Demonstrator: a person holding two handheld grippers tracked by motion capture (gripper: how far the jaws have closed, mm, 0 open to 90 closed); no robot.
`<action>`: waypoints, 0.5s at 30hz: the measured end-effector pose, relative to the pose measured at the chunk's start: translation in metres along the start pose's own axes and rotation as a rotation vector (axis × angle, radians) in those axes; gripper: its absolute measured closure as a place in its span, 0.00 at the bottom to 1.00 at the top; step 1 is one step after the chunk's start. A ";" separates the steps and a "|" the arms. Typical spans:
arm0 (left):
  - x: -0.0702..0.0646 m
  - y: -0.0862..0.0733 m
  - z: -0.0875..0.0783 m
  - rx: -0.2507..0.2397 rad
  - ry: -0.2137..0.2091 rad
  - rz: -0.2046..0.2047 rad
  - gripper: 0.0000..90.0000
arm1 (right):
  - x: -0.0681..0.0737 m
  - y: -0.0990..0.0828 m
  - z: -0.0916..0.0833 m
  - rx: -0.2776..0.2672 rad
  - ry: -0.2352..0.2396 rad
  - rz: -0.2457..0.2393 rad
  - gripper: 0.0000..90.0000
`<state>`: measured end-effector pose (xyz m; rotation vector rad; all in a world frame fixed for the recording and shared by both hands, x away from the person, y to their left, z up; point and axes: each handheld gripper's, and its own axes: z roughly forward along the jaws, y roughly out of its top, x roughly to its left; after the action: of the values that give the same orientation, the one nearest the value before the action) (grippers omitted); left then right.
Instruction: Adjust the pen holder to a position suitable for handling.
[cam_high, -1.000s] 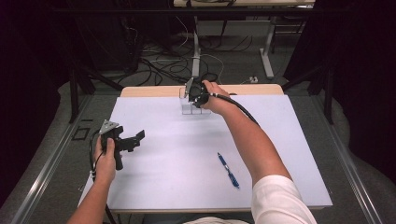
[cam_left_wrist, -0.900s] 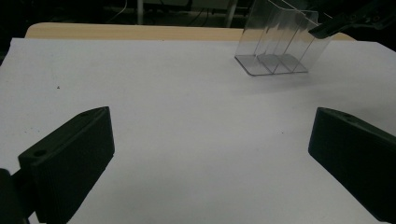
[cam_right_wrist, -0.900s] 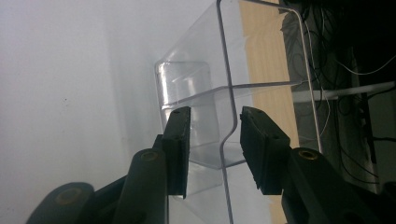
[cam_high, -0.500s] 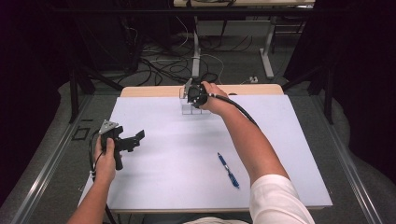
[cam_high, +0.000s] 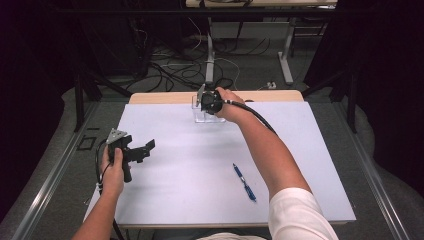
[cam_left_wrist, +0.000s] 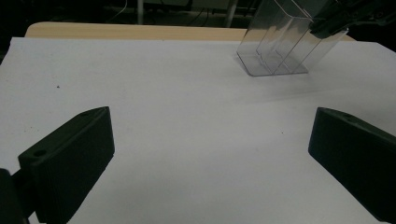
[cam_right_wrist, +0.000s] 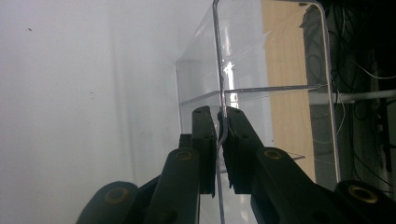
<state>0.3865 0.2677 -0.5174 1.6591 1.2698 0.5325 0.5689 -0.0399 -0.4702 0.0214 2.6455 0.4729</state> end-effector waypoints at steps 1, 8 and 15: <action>0.000 0.000 0.000 -0.002 0.000 0.000 0.00 | 0.000 0.000 0.000 0.000 0.005 -0.003 0.94; 0.000 0.000 0.001 0.005 0.001 0.005 0.00 | 0.007 0.002 -0.003 0.015 0.025 -0.026 0.97; 0.000 0.000 0.001 0.005 0.003 0.004 0.00 | 0.010 0.001 -0.015 0.014 0.036 -0.029 0.98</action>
<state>0.3875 0.2674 -0.5181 1.6664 1.2710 0.5350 0.5535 -0.0433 -0.4616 -0.0208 2.6803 0.4496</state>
